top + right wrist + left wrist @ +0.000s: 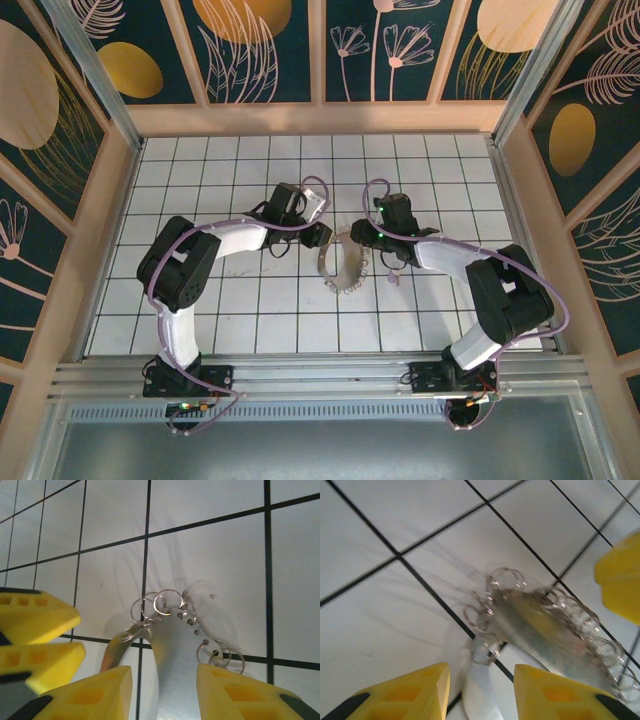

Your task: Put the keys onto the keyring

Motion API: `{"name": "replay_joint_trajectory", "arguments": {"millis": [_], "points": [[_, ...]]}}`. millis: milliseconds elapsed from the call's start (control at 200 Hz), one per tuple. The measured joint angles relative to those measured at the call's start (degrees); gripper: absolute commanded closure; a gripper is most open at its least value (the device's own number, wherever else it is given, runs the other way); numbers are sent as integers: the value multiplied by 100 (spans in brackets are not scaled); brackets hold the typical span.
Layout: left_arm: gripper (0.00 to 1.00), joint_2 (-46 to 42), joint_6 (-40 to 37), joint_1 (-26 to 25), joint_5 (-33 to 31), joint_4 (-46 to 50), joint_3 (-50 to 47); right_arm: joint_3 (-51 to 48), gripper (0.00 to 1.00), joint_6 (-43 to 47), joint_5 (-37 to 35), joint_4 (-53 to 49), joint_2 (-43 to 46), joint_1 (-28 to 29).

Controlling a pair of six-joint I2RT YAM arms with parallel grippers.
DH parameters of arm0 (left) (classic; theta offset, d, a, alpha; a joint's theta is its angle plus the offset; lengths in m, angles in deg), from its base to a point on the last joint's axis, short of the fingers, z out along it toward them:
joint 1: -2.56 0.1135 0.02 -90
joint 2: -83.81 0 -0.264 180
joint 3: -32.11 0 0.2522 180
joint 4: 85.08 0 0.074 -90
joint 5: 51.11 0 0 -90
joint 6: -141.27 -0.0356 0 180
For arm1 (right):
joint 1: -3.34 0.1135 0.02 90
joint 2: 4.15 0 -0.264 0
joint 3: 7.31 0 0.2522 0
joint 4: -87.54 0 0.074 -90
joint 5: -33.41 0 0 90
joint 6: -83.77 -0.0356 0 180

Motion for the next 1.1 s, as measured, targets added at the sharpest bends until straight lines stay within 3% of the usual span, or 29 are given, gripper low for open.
{"name": "replay_joint_trajectory", "arguments": {"millis": [205, 395, 1101], "points": [[57, -297, 699, 166, -949, -748, -466, 118, 62, -584, 238, 125, -299, 282], [57, -640, 1106, 424, -1447, -1220, -715, 450, 62, -944, 330, 155, -802, 566], [57, -833, 1207, 439, -1574, -1729, -1003, 1156, 62, -1414, 293, 120, -1615, 588]]}}
